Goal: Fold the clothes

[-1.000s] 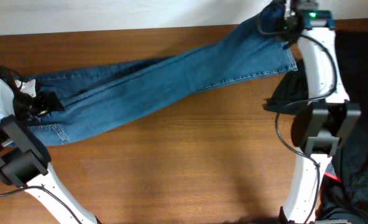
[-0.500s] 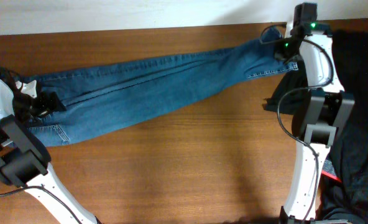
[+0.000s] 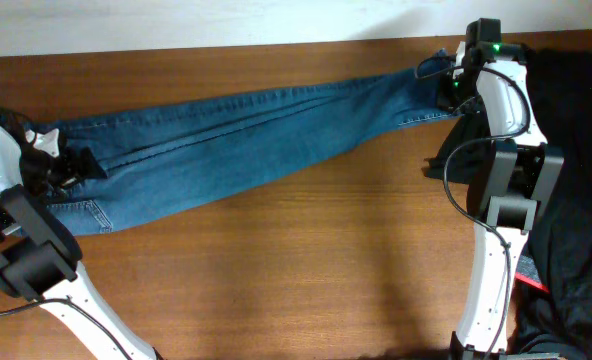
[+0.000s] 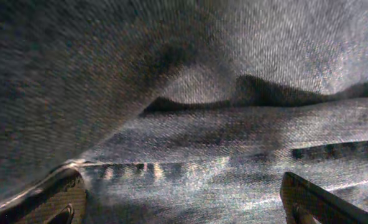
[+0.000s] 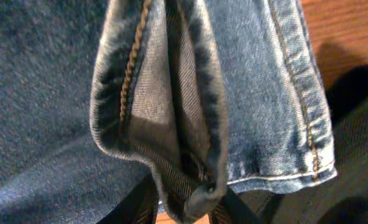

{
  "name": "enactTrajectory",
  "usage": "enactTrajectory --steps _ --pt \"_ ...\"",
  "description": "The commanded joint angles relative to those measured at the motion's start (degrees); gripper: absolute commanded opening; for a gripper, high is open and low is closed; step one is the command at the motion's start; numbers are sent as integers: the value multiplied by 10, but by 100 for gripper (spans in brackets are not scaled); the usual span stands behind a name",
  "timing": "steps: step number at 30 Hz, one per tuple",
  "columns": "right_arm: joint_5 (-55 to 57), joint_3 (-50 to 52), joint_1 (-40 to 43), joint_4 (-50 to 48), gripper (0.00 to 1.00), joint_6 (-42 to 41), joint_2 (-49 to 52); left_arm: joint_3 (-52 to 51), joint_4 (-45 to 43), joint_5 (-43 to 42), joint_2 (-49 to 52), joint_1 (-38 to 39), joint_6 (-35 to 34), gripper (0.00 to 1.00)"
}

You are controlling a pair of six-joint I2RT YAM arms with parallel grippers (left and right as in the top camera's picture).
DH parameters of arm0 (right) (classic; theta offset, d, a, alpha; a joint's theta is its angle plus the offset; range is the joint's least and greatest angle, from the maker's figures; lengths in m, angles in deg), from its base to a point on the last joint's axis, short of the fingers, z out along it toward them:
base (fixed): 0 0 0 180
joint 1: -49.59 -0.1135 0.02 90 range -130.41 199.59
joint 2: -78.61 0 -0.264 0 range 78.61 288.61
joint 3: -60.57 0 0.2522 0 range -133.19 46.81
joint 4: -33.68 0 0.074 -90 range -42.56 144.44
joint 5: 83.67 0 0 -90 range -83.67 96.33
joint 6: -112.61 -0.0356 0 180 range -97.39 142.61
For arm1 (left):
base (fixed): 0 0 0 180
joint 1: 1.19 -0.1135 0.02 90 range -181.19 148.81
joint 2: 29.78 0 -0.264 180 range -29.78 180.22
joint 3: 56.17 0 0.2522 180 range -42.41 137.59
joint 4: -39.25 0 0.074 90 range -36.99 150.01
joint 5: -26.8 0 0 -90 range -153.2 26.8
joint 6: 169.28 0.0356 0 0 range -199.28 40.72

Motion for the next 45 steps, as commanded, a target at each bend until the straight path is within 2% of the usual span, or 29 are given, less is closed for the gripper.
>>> enactTrajectory --steps 1,5,9,15,20,24,27,31,38,40,45 --pt "32 -5 4 4 31 -5 1 26 1 41 -40 -2 5 99" --pt "87 -12 5 5 36 -23 -4 29 -6 61 -56 -2 9 99" --pt "95 -49 6 7 50 -22 -19 29 -20 57 -69 -1 14 99" --pt "94 -145 3 46 51 -22 -24 29 -23 61 -86 -1 18 99" --pt "24 -167 -5 103 51 -14 -24 29 -17 127 -111 -4 18 99" --pt "-14 -146 -23 137 50 2 -23 29 -12 219 -134 -5 18 99" --pt "-19 -131 -39 145 50 13 -19 29 -10 251 -137 -7 17 99" --pt "-19 -74 -70 131 50 43 -14 29 -11 251 -137 -16 -4 99" --pt "5 40 -83 44 50 23 -14 29 -10 250 -137 -18 -4 99" --pt "36 48 -78 33 50 -12 -14 29 -8 247 -137 -18 -4 99" --pt "36 19 -73 27 51 -3 -26 29 -7 230 -137 -18 -4 99"
